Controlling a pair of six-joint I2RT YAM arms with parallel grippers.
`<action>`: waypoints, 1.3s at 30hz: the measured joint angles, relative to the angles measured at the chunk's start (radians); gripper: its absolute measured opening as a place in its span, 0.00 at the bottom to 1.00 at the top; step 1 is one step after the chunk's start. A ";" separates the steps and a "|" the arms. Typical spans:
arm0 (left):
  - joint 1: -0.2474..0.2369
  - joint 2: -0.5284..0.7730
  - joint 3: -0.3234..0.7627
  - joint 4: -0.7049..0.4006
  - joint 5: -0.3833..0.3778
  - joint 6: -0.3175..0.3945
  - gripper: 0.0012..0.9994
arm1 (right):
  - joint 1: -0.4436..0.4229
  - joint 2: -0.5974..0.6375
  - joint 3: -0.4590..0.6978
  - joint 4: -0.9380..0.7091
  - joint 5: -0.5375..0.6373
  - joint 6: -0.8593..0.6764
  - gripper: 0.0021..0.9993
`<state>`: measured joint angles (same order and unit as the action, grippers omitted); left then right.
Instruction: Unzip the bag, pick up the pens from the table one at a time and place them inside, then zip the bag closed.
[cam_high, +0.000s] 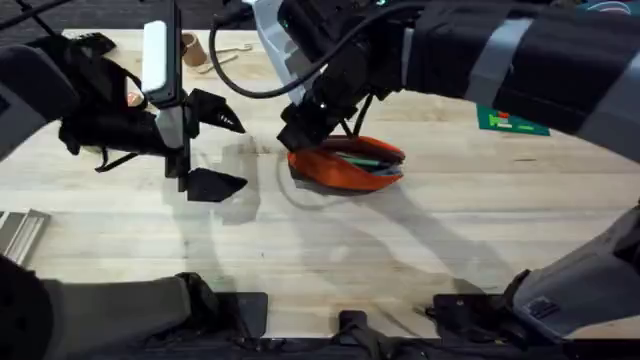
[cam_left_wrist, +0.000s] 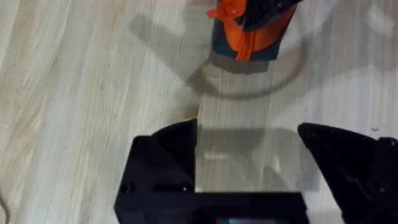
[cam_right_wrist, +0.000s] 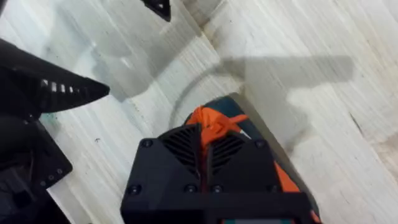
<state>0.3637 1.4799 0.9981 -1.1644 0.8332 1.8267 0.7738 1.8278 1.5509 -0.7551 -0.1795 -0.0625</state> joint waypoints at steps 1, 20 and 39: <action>0.000 0.000 0.000 -0.008 0.006 0.000 0.99 | 0.000 0.000 0.000 0.000 0.000 0.000 0.03; -0.104 0.011 0.000 -0.062 0.140 0.000 0.99 | -0.006 -0.052 -0.005 -0.002 0.000 0.000 0.03; -0.170 0.234 0.000 -0.016 0.308 -0.001 0.99 | -0.005 -0.054 -0.005 -0.012 -0.001 0.000 0.03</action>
<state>0.1940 1.7138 0.9977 -1.1801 1.1411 1.8256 0.7685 1.7737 1.5463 -0.7668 -0.1802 -0.0624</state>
